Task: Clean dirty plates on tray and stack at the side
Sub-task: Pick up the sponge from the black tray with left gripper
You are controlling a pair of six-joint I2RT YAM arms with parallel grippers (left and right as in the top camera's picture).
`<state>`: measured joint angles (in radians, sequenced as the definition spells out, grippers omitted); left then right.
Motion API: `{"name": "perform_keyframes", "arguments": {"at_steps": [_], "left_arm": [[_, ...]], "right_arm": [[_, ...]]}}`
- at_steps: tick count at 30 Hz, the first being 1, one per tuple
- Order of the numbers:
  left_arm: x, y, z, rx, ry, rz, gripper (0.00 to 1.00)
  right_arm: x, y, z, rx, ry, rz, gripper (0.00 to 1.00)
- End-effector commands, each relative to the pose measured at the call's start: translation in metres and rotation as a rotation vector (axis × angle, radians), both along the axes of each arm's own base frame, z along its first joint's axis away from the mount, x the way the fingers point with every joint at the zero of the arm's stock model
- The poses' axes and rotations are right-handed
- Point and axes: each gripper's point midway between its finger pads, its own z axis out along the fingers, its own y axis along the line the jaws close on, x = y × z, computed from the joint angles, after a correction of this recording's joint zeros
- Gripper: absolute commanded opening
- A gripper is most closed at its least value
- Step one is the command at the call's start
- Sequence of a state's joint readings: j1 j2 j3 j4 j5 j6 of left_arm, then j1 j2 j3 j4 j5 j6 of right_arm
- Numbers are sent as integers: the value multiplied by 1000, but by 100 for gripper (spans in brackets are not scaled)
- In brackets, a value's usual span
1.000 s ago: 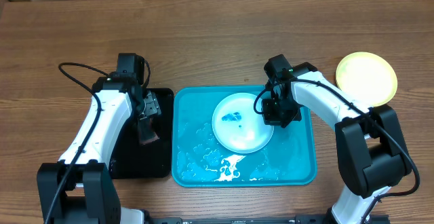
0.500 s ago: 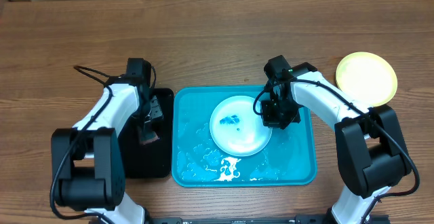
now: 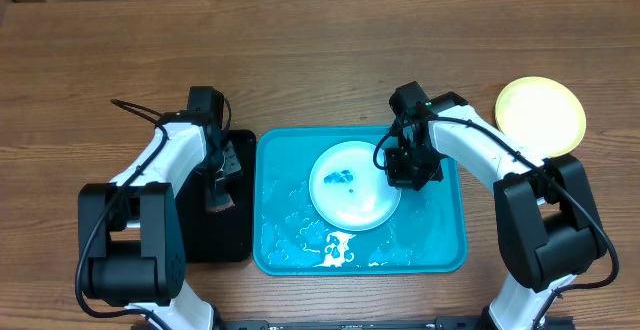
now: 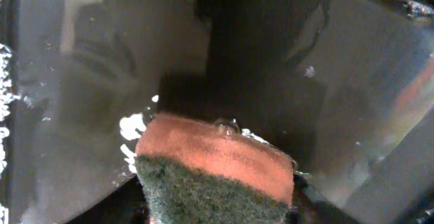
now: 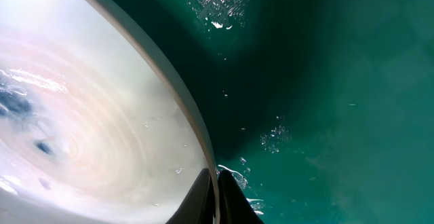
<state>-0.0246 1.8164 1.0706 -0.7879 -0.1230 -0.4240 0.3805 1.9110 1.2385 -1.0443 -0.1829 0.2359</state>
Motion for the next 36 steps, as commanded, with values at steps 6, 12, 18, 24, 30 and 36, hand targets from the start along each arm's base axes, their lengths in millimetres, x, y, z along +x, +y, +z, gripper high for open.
{"name": "perform_keyframes", "arguments": {"at_steps": [6, 12, 18, 24, 30, 36], "left_arm": [[-6, -4, 22, -16, -28, 5, 58], [-6, -5, 22, -22, -29, 4, 38], [-6, -4, 22, -21, -30, 5, 42], [-4, -4, 21, -21, -38, 5, 35], [0, -5, 20, -22, -57, 5, 14], [4, -4, 18, -18, -79, 4, 4]], "right_arm": [[-2, 1, 0, -3, 2, 7, 4], [-2, 1, 0, -3, 2, 7, 4], [-2, 1, 0, -3, 1, 6, 4], [-2, 1, 0, -3, 1, 7, 4], [-2, 1, 0, -3, 1, 10, 4], [-2, 1, 0, -2, 1, 10, 4]]}}
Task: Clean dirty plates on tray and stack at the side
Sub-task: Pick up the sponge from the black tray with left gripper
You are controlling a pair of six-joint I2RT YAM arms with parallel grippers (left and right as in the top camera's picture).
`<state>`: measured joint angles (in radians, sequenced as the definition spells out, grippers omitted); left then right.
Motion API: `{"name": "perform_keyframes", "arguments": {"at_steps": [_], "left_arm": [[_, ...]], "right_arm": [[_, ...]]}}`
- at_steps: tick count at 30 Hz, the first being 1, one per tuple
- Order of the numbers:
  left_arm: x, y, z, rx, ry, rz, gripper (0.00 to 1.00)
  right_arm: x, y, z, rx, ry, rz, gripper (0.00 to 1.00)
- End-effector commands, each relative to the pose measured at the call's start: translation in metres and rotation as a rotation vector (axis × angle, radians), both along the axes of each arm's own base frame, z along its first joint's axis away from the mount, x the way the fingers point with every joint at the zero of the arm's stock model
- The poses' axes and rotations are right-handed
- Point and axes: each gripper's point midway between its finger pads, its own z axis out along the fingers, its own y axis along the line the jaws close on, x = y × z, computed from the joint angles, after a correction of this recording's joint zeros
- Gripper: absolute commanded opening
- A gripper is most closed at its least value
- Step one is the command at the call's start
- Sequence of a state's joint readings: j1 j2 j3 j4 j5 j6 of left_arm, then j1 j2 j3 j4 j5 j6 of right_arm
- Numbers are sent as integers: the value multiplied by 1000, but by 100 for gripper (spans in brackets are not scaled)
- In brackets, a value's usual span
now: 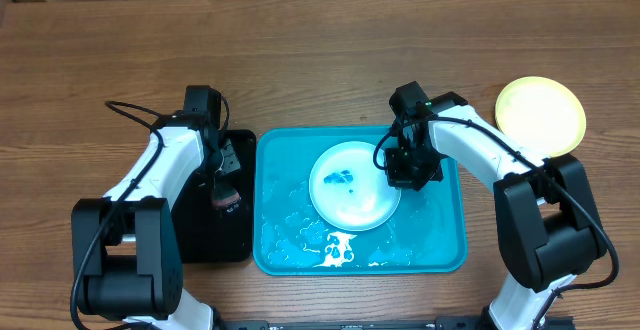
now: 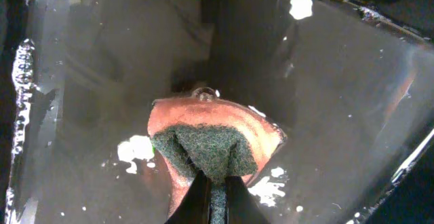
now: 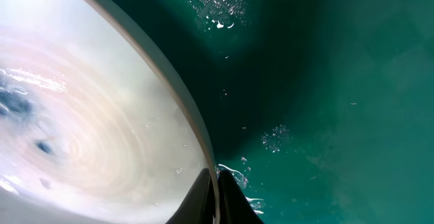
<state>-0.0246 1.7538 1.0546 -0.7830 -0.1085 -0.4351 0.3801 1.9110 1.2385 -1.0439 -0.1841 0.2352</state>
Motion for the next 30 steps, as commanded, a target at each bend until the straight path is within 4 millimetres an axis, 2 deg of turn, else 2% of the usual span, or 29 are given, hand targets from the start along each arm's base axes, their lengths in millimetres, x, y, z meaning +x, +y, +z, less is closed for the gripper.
{"name": "perform_keyframes", "arguments": {"at_steps": [1, 5, 10, 14, 16, 21, 23, 24, 30], "left_arm": [[4, -2, 4, -1, -35, -10, 4], [10, -2, 19, -1, -65, -18, 4], [23, -8, 72, 2, -190, -60, 4], [22, -20, 110, -31, -274, -88, 4], [19, -30, 116, -75, -283, -109, 4], [10, -64, 114, -214, -253, -207, 4], [9, -86, 116, -279, -254, -278, 4], [8, -104, 117, -321, -259, -337, 4], [3, -157, 114, -358, -268, -494, 4]], "right_arm": [[-2, 1, 0, -4, 1, 10, 4], [-2, 1, 0, -4, 0, 10, 4], [1, 2, -1, 1, -11, 10, 4], [5, 4, -1, 7, -28, 10, 4], [7, 4, -1, 10, -35, 9, 4], [8, 5, -1, 14, -42, 9, 4], [8, 5, -1, 14, -41, 9, 4], [8, 6, -1, 18, -38, 9, 4], [3, 17, 1, 67, -20, 15, 4]]}}
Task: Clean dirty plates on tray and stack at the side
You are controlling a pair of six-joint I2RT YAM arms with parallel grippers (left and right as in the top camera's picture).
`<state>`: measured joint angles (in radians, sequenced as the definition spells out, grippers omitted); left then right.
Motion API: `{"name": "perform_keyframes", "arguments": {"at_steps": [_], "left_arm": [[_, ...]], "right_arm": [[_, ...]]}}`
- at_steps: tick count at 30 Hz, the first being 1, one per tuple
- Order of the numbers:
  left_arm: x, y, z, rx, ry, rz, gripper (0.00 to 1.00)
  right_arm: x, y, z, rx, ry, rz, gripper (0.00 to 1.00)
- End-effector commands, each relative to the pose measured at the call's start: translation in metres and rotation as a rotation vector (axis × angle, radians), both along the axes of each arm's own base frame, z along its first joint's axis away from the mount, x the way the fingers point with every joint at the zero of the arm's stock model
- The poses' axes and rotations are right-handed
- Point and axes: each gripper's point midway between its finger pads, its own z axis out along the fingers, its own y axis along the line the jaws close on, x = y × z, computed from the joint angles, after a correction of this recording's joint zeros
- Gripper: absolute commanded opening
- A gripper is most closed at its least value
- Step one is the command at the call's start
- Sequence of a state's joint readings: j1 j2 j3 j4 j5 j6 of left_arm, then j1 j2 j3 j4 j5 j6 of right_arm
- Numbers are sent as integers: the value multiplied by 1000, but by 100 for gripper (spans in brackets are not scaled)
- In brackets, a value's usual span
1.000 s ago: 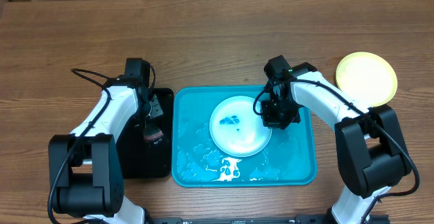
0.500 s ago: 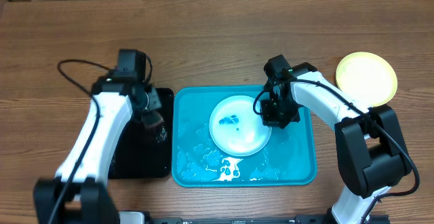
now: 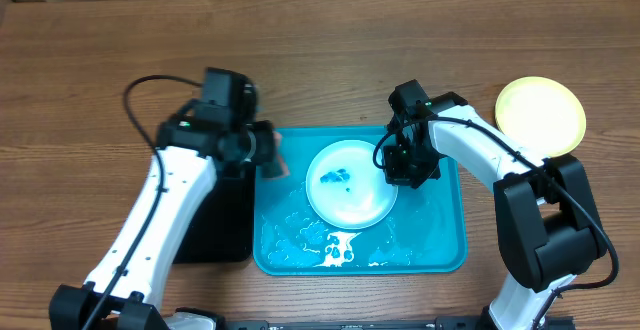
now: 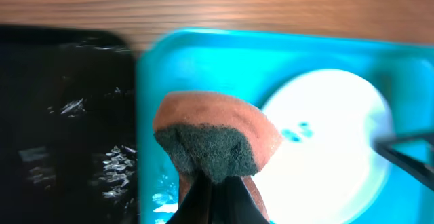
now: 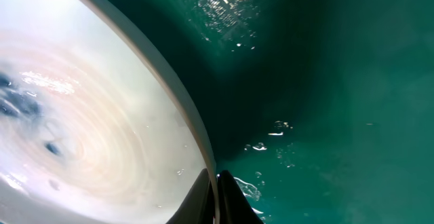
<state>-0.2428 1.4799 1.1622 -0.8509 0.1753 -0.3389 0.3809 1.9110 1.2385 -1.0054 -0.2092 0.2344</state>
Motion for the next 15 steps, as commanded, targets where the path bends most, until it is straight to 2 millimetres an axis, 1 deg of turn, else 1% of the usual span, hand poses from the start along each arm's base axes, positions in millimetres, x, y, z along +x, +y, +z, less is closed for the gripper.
{"name": "perform_keyframes", "arguments": {"at_steps": [1, 4, 7, 11, 15], "left_arm": [[-8, -42, -4, -48, 5, -148, 4], [-14, -68, -14, -59, 24, -220, 4], [-20, -87, -32, -49, 61, -273, 4], [-25, -99, -63, -23, 128, -307, 4], [-27, -99, -96, 9, 199, -332, 4]], "right_arm": [[-5, 10, 1, 29, 7, 21, 4], [-9, 18, 1, 31, 8, 46, 4], [-12, 26, 1, 34, 2, 72, 4], [-14, 34, 1, 37, -8, 85, 4], [-13, 35, 1, 38, -8, 67, 4]]}}
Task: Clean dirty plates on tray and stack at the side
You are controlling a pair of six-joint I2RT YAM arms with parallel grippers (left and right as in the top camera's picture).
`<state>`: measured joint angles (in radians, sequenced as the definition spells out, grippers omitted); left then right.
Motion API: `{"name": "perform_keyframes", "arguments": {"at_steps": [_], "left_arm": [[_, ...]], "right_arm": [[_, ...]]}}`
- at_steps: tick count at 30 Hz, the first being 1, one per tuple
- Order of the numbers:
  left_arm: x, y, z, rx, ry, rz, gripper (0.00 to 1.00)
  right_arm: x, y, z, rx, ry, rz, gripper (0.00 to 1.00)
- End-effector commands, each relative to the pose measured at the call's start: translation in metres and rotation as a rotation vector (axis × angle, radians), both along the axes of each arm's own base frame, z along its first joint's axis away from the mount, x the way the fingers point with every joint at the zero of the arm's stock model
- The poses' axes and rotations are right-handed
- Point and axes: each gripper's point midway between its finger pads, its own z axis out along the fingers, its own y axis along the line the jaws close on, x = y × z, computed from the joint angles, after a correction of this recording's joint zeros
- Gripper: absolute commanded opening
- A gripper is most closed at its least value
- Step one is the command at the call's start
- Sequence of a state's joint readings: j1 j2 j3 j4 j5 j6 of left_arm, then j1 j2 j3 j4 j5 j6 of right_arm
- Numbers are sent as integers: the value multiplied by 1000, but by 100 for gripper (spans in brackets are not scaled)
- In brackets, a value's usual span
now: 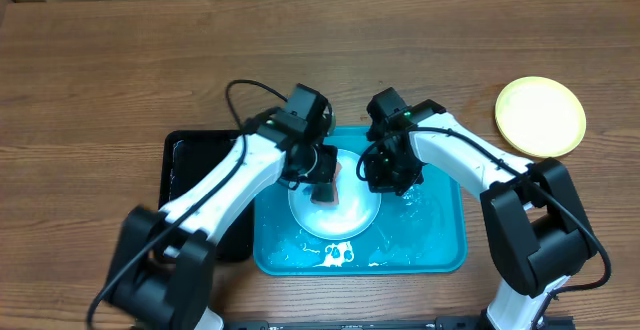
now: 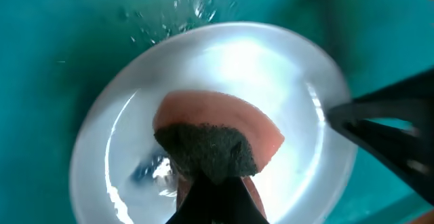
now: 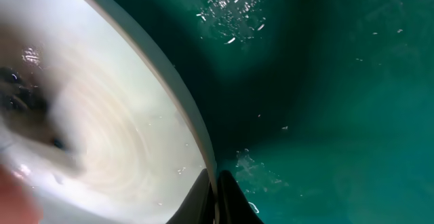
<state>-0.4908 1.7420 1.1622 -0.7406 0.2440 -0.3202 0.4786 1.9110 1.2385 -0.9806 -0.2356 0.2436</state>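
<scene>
A white plate point(image 1: 345, 220) with blue smears lies in the teal tray point(image 1: 440, 250). My left gripper point(image 1: 322, 178) is shut on an orange sponge point(image 2: 224, 125) with a dark green scrub face, pressed on the plate point(image 2: 122, 163). My right gripper point(image 3: 217, 193) is shut on the plate's right rim point(image 3: 196, 132), also seen in the overhead view point(image 1: 385, 175). A blue smear point(image 2: 146, 172) shows beside the sponge. The sponge blurs into the right wrist view at the lower left.
A black tray of water point(image 1: 190, 180) sits left of the teal tray. A clean yellow plate point(image 1: 540, 117) lies on the wooden table at the far right. Foam and water point(image 1: 338, 251) pool in the teal tray's front.
My left gripper has moved right with the sponge, from over the teal tray's left edge onto the white plate. The plate and my right gripper have shifted a little to the left.
My left gripper held the sponge down in the black tray's water while the right gripper held the plate's rim. Then the sponge was raised from the water, then over the teal tray's left edge. Now it rests on the plate.
</scene>
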Motion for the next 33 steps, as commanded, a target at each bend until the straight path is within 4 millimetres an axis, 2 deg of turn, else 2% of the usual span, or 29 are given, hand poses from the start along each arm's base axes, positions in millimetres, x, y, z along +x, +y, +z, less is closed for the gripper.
{"name": "perform_keyframes", "arguments": {"at_steps": [1, 6, 9, 13, 21, 33], "left_arm": [[-3, -3, -29, 23, 55, -50, 4], [-13, -6, -69, 42, 153, -85, 4], [-24, -18, -79, -32, 217, -124, 4], [-29, -31, -75, -94, 227, -170, 4], [-45, -57, -59, -266, 213, -379, 4], [-49, -69, -49, -361, 182, -468, 4]], "right_arm": [[1, 1, 0, 5, 2, -21, 4], [1, 1, 0, 5, 1, -22, 4], [1, 0, 0, 5, 2, -22, 4], [1, 1, 0, 5, 1, -22, 4], [2, 1, 0, 7, -2, -21, 4], [2, 1, 0, 7, -2, -21, 4]]}}
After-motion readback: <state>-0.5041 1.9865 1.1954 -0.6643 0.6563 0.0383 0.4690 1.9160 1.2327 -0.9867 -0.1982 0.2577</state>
